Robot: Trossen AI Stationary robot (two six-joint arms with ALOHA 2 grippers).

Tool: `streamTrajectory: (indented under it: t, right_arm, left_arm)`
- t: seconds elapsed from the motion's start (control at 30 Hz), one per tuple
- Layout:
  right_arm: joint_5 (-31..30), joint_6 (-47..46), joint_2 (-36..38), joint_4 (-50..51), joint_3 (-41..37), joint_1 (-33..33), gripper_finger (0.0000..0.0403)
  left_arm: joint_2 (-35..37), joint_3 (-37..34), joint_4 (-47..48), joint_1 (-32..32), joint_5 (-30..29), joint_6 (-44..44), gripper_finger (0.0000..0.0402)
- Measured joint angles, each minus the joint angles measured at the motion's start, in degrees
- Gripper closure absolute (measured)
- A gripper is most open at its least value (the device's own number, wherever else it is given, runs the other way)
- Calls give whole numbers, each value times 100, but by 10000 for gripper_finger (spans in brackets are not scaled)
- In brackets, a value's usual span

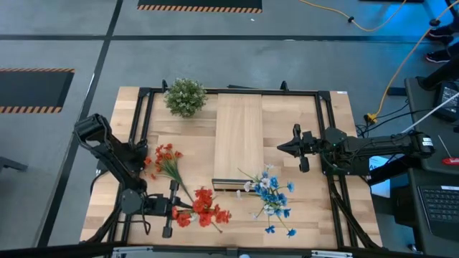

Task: Pick and place flowers into a vace then onto a shelf
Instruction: Put the red flowers into the left transparent flower vase

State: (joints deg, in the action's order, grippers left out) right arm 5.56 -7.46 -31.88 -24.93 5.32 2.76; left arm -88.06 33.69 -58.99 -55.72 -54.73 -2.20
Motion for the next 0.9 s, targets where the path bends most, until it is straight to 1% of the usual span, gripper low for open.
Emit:
streamTrajectory:
  t: [0.07, 0.33, 0.43, 0.53, 0.73, 0.9]
  right_arm:
    - [0, 0, 0, 7, 0, 0, 402]
    - [2, 0, 0, 87, 0, 0, 402]
    - [2, 0, 0, 85, 0, 0, 402]
    - [2, 2, 1, 85, 0, 0, 402]
    - [2, 0, 0, 85, 0, 0, 402]
    - [2, 0, 0, 85, 0, 0, 402]
  left_arm:
    - [-45, 0, -4, 39, 151, 56, 398]
    - [-194, 0, -3, 29, 201, 265, 398]
    - [-328, 0, -16, 17, 375, 350, 398]
    - [-560, 0, -293, 15, 383, 358, 398]
    - [-957, -2, -1049, -29, 364, -51, 398]
    - [-1030, -2, -1051, -44, 298, -56, 398]
